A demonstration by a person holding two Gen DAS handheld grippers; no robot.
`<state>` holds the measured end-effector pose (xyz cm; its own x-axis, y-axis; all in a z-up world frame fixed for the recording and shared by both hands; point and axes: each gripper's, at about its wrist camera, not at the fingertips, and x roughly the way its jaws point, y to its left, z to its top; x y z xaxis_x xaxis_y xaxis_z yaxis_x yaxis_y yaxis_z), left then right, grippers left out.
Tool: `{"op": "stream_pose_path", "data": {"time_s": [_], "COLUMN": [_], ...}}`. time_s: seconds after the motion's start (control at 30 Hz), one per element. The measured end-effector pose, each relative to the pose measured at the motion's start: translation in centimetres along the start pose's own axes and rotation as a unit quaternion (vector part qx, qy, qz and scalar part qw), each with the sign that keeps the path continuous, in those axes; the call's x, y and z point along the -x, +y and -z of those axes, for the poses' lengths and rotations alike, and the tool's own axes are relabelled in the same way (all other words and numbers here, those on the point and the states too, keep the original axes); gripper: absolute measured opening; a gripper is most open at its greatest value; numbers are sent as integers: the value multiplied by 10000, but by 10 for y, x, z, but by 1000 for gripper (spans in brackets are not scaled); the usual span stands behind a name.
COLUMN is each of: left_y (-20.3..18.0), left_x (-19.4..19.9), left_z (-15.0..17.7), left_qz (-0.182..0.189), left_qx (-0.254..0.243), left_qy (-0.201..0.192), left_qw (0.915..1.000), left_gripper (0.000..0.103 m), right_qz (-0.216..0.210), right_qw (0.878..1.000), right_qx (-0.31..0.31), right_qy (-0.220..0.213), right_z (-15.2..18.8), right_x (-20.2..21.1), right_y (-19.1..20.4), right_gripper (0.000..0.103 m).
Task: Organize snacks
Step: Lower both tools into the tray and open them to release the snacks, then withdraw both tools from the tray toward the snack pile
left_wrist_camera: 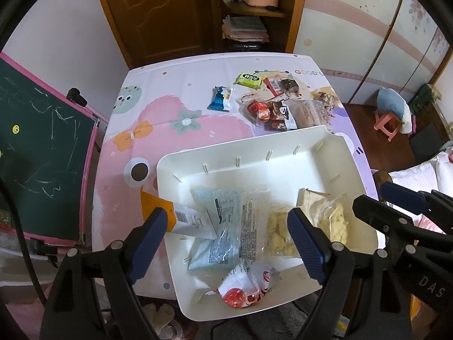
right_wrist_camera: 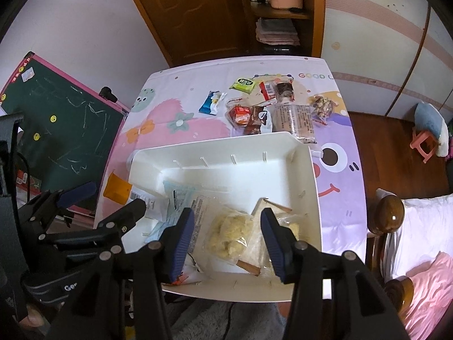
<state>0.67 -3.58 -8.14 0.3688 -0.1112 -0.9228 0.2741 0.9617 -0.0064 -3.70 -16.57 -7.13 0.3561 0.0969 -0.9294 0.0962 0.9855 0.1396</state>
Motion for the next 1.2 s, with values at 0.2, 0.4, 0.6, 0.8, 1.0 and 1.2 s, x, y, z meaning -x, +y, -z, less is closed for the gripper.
{"op": "stream_pose_path", "data": {"time_s": [0.2, 0.4, 0.6, 0.8, 1.0, 1.2], "left_y": [-8, -15, -15, -7, 1, 2], "left_x": [0, -3, -5, 2, 6, 5], "left_z": [-8, -18, -34, -61, -97, -145], "left_qz": [-9, -44, -120, -231, -247, -315], "left_qx": [-153, -299, -385, -423, -464, -592], "left_qy": [-15, 5, -15, -196, -362, -663], "left_qw": [9999, 9995, 9992, 9986, 9980, 9955], "left_gripper": [86, 86, 86, 86, 87, 92], "right_qz": [3, -9, 3, 86, 258, 485], "right_qw": [9999, 9997, 9994, 9987, 9976, 9956], "right_qx": [-117, -227, -350, -492, -582, -678], "right_qy": [-32, -20, -36, -123, -256, -419], "right_z": [-4, -9, -18, -34, -62, -104], "right_x": [2, -1, -5, -4, 0, 6], "right_y": [-9, -17, -26, -39, -53, -77], "right_gripper": [49, 49, 49, 49, 49, 49]}}
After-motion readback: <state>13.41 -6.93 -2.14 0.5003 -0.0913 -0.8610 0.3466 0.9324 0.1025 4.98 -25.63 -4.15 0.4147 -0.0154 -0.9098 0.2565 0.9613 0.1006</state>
